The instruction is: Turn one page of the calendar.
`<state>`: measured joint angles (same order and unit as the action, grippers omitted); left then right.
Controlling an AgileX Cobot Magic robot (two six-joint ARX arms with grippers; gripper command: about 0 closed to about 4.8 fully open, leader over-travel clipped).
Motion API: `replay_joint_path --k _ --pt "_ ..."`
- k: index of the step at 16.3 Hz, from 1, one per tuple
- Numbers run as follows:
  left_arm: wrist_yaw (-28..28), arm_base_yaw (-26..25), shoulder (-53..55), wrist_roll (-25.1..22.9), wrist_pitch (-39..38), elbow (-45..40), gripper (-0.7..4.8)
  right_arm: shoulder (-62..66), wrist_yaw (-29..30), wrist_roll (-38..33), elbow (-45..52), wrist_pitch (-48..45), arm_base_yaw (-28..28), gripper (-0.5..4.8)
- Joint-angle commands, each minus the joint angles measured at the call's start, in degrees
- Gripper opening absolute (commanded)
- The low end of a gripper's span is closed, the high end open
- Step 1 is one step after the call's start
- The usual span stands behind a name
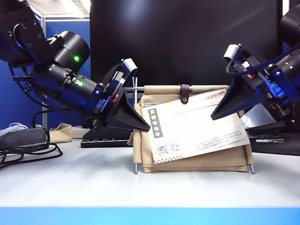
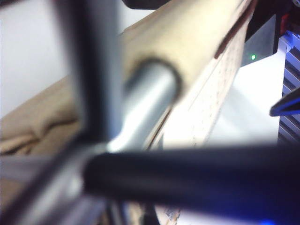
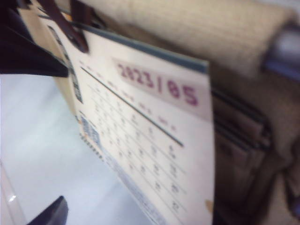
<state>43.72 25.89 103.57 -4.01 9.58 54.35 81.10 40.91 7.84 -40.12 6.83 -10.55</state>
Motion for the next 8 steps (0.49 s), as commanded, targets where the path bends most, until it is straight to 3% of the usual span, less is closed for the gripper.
replay_joint_path --k 1,4,8 --pt "-0.20 0.09 -0.02 -0.07 -1.27 -0.02 -0.06 0.15 5.66 -0.90 -0.02 0.59 -0.13 2.75" --pt "-0.20 0.09 -0.02 -0.04 -0.92 -0.02 -0.06 0.15 17.77 -3.32 -0.02 0.59 -0.13 2.50" --pt "-0.17 0.13 -0.02 0.00 -1.07 -0.02 -0.06 0.17 17.66 -3.52 0.00 3.80 -0.13 2.19"
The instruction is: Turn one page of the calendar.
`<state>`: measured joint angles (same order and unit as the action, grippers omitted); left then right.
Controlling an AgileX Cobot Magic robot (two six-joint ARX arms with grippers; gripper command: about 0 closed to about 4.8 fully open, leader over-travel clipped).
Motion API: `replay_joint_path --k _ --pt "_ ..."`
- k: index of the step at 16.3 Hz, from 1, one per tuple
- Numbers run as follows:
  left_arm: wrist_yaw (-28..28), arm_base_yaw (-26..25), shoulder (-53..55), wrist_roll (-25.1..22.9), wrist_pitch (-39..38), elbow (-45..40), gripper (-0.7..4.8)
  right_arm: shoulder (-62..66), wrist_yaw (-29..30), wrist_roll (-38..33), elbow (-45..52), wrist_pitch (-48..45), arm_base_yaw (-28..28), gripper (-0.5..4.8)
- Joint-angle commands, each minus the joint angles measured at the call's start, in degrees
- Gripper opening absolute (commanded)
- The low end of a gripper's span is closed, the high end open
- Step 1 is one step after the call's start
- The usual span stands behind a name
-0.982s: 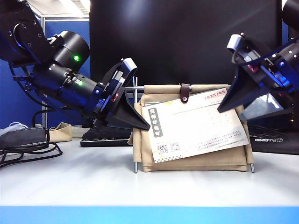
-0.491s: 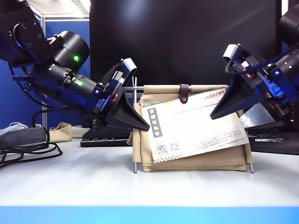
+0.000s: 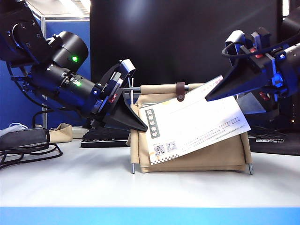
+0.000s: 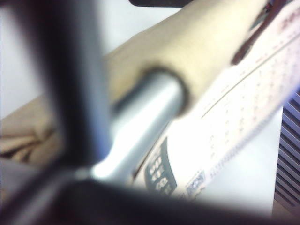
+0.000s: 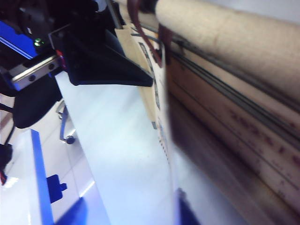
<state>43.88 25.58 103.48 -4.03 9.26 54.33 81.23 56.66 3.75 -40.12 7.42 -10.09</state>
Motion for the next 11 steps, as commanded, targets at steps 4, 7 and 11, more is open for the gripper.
replay_joint_path --k 4,7,11 --pt "-0.28 0.44 0.07 0.04 -1.27 0.00 -0.06 0.04 1.03 1.44 0.00 4.94 -0.59 1.21" --pt "-0.17 0.44 0.07 -0.02 -1.95 0.00 -0.06 0.02 0.22 2.40 0.00 4.37 -0.59 -0.01" --pt "-0.22 0.44 0.07 -0.04 -1.95 0.00 -0.06 -1.81 0.20 2.25 -0.09 3.37 -0.52 -0.01"
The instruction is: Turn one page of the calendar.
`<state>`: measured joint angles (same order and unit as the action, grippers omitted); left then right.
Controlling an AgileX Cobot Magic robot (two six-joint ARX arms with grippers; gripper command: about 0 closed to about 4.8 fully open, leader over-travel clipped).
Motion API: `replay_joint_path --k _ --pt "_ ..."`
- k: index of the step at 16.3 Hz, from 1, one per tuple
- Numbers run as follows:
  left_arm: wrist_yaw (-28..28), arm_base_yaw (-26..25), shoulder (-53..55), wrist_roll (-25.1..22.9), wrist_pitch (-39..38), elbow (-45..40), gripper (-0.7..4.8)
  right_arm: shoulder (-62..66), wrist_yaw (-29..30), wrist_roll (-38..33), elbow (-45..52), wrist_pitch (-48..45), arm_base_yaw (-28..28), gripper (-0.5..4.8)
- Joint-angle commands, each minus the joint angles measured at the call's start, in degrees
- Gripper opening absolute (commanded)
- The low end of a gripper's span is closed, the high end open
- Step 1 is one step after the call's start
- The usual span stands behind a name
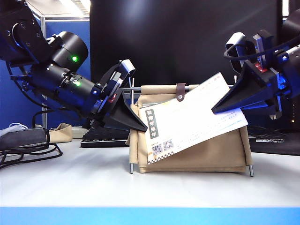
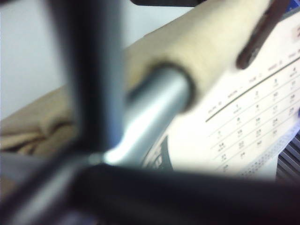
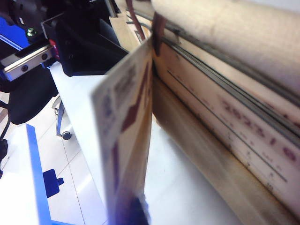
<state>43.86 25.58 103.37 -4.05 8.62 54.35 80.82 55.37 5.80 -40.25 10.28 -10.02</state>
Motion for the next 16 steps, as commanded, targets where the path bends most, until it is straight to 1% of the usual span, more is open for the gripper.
replay_joint_path --k 1,3,9,10,11,12,13,14,15,16 --pt "-0.20 0.44 0.17 -0.02 -1.31 -0.02 -0.06 -2.14 1.53 0.07 0.02 0.35 -0.46 -0.01" --pt "-0.20 0.44 0.17 -0.02 -1.31 -0.02 -0.06 -3.50 1.55 -0.31 0.00 0.00 -0.33 -0.01" --pt "-0.09 0.44 0.15 -0.52 -1.92 -0.02 -0.05 -4.76 1.77 -1.31 0.02 -0.11 3.72 -0.01" --pt "0.44 0.44 0.15 -2.01 -2.89 -0.02 0.26 -4.76 1.79 -1.31 0.02 -0.35 3.74 -0.01" --pt "1.03 0.44 0.15 -3.17 -3.69 -0.02 0.91 -4.76 1.77 -1.29 0.02 -0.52 3.72 -0.01" --pt "1.18 0.44 0.15 -3.74 -4.35 -0.02 1.44 -4.76 1.77 -1.31 0.02 -0.70 3.72 -0.01" --pt "1.16 0.44 0.15 -4.22 -4.81 -0.02 1.71 -4.76 1.77 -1.31 0.02 -0.92 3.72 -0.01" --pt "0.87 0.44 0.15 -4.31 -4.96 -0.02 1.69 -4.76 1.77 -1.31 0.02 -1.14 3.72 -0.01" --pt "0.46 0.44 0.15 -4.31 -4.96 -0.02 1.02 -4.76 1.79 -1.33 0.02 -1.16 3.74 -0.01" --pt "0.07 0.42 0.15 -4.31 -4.96 -0.02 0.62 -4.76 1.79 -1.33 0.02 -1.16 3.72 -0.01"
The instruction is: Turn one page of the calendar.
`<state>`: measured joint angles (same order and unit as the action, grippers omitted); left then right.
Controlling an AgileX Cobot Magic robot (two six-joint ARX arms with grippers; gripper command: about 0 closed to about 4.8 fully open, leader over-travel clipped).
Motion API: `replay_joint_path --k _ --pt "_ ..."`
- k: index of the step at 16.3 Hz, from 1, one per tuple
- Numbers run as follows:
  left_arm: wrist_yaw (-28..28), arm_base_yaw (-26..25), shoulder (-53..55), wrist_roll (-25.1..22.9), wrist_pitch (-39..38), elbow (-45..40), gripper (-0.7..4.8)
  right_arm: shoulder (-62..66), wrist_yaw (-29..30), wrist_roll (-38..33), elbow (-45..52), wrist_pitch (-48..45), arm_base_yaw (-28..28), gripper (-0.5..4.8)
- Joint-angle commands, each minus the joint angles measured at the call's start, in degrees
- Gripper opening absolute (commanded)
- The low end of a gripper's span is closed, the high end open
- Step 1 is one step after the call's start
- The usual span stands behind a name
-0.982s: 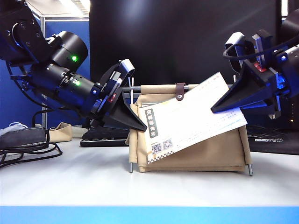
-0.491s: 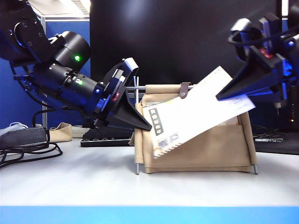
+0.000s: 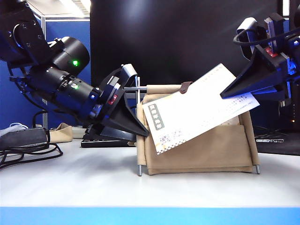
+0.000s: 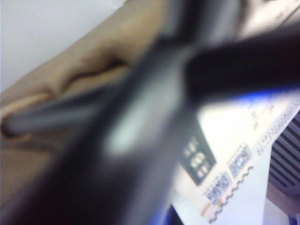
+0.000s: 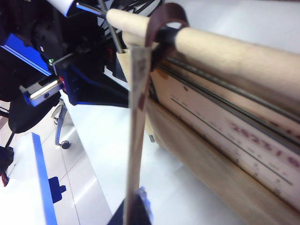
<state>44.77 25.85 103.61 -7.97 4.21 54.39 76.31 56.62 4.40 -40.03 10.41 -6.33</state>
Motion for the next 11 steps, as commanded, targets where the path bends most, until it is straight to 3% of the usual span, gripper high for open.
replay_joint_path --k 1,2,3,6,11 --pt "-1.05 0.15 -0.09 -0.39 -0.50 -0.07 0.46 -0.26 0.57 0.07 -0.20 -1.31 0.02 -0.01" --pt "-1.05 0.17 -0.09 -0.39 -0.44 -0.07 0.41 -0.26 0.57 0.02 -0.20 -1.31 0.04 -0.01" --pt "-0.79 0.17 -0.09 -0.37 -0.35 -0.07 -0.05 -0.26 1.27 -0.35 -0.20 -1.42 0.04 -0.01" --pt "-0.79 0.17 -0.09 -0.39 -0.37 -0.07 -0.06 -0.26 4.11 -4.24 -0.20 -4.13 0.07 -0.01" --pt "-0.83 0.17 -0.09 -0.39 -0.46 -0.07 -0.06 -0.85 8.00 -15.41 -0.24 -16.37 0.66 -0.01"
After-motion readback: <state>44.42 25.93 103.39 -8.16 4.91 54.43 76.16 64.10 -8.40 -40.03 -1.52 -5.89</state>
